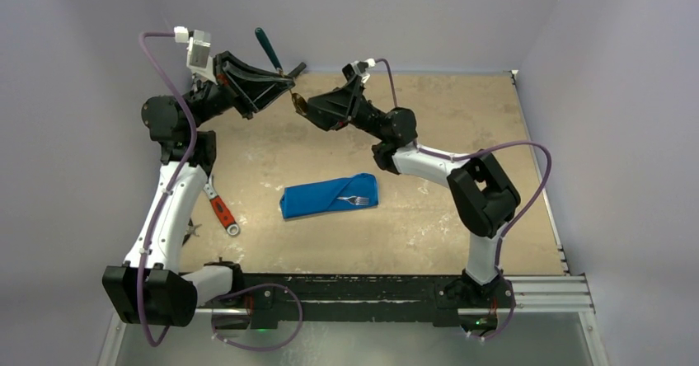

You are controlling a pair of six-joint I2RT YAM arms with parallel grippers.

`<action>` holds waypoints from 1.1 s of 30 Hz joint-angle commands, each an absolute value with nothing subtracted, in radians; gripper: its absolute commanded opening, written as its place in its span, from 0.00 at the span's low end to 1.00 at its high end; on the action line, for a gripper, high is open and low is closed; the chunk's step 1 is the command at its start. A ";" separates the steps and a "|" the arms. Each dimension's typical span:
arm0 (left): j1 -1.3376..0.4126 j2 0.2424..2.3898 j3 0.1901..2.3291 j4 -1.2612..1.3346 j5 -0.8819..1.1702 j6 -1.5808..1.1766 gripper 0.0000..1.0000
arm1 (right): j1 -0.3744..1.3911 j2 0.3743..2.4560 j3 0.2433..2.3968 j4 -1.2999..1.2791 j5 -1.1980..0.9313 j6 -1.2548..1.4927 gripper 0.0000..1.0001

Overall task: Fold the napkin into a case and place the utensils inside
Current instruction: Pass from the left arm to the right

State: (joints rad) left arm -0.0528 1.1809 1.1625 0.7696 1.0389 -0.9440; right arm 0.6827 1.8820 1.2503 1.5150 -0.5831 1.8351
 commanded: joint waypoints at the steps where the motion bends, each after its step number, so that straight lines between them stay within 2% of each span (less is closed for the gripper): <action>1: -0.061 1.183 1.166 0.824 1.015 -0.962 0.00 | 0.696 1.888 1.314 1.844 -0.554 1.859 0.57; 5: -0.061 1.186 1.163 0.819 1.020 -0.951 0.00 | 0.703 1.906 1.348 1.879 -0.537 1.882 0.47; 12: -0.062 1.207 1.179 0.814 1.025 -0.928 0.00 | 0.718 1.910 1.368 1.918 -0.517 1.921 0.43; 15: -0.061 1.207 1.174 0.812 1.025 -0.915 0.00 | 0.719 1.910 1.380 1.917 -0.517 1.923 0.38; 19: -0.061 1.211 1.172 0.798 1.030 -0.889 0.00 | 0.719 1.895 1.372 1.907 -0.520 1.928 0.21; 22: -0.060 1.208 1.171 0.762 1.035 -0.846 0.00 | 0.718 1.874 1.332 1.896 -0.532 1.920 0.01; 24: -0.061 1.207 1.170 0.707 1.040 -0.795 0.00 | 0.705 1.853 1.284 1.878 -0.537 1.907 0.00; 25: -0.060 1.206 1.172 0.646 1.040 -0.752 0.02 | 0.692 1.843 1.258 1.875 -0.539 1.905 0.00; 28: -0.060 1.208 1.219 0.265 0.985 -0.493 0.33 | 0.629 1.781 1.177 1.780 -0.602 1.856 0.00; 31: -0.060 1.255 1.295 -0.149 0.882 -0.219 0.61 | 0.549 1.647 1.101 1.438 -0.696 1.645 0.00; 33: -0.056 1.282 1.313 -0.339 0.830 -0.084 0.64 | 0.508 1.576 1.093 1.146 -0.723 1.454 0.00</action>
